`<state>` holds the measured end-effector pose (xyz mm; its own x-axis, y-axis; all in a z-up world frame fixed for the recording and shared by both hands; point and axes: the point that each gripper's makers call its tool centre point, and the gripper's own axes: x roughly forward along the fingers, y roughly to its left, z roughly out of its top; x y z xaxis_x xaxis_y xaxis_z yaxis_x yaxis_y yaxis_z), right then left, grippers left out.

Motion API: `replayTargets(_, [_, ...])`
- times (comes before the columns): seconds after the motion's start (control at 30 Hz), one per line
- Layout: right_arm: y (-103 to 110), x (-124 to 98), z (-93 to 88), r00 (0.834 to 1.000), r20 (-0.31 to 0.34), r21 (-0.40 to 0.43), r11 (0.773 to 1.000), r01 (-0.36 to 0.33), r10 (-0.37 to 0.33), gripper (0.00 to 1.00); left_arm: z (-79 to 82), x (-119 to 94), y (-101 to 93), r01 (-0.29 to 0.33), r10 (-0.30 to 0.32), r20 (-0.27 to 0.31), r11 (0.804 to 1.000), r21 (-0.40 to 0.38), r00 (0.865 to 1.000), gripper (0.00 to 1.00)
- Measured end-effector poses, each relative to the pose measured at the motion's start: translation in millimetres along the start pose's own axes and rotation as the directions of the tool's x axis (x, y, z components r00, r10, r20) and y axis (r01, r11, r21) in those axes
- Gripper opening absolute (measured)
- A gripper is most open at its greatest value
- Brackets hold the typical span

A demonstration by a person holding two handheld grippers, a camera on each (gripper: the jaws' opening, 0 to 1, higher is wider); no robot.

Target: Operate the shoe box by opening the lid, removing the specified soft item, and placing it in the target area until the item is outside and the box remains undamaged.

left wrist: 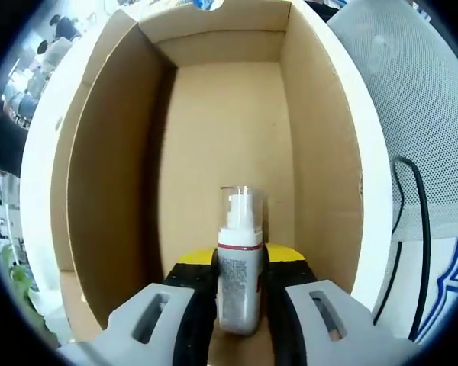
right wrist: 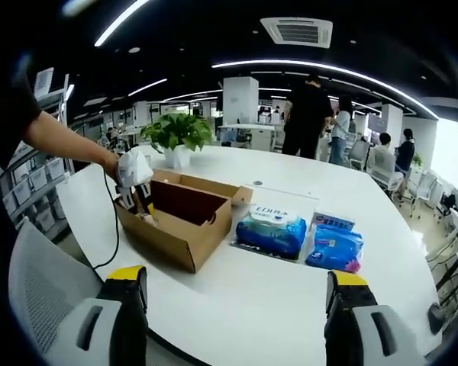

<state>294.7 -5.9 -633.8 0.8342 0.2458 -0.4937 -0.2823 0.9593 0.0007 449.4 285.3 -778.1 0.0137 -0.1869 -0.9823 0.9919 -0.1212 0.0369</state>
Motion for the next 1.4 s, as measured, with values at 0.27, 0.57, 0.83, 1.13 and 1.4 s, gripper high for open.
replayTargets(0.27, [5.5,0.5,0.7,1.000,-0.001,-0.008,1.000,-0.028,0.028,0.96,4.1,-12.1,6.2,-0.027,0.027,0.012,1.000,0.006,1.000,0.21])
replayTargets(0.57, [7.9,-3.3,3.8,0.999,0.008,-0.016,0.999,-0.047,0.048,0.94,12.5,-30.4,8.2,-0.053,0.052,0.031,0.998,0.021,0.998,0.21])
replayTargets(0.83, [8.7,-6.8,4.6,0.998,0.008,-0.028,0.998,-0.062,0.062,0.93,22.5,-46.4,7.7,-0.077,0.075,0.053,0.996,0.040,0.996,0.21])
replayTargets(1.13, [11.7,-7.6,8.9,0.997,0.017,-0.032,0.996,-0.081,0.081,0.90,34.4,-62.7,6.0,-0.099,0.095,0.078,0.994,0.054,0.992,0.21])
replayTargets(1.4, [16.9,-5.5,12.2,0.993,0.020,-0.037,0.993,-0.112,0.113,0.83,53.2,-79.6,1.6,-0.113,0.104,0.123,0.992,0.063,0.987,0.21])
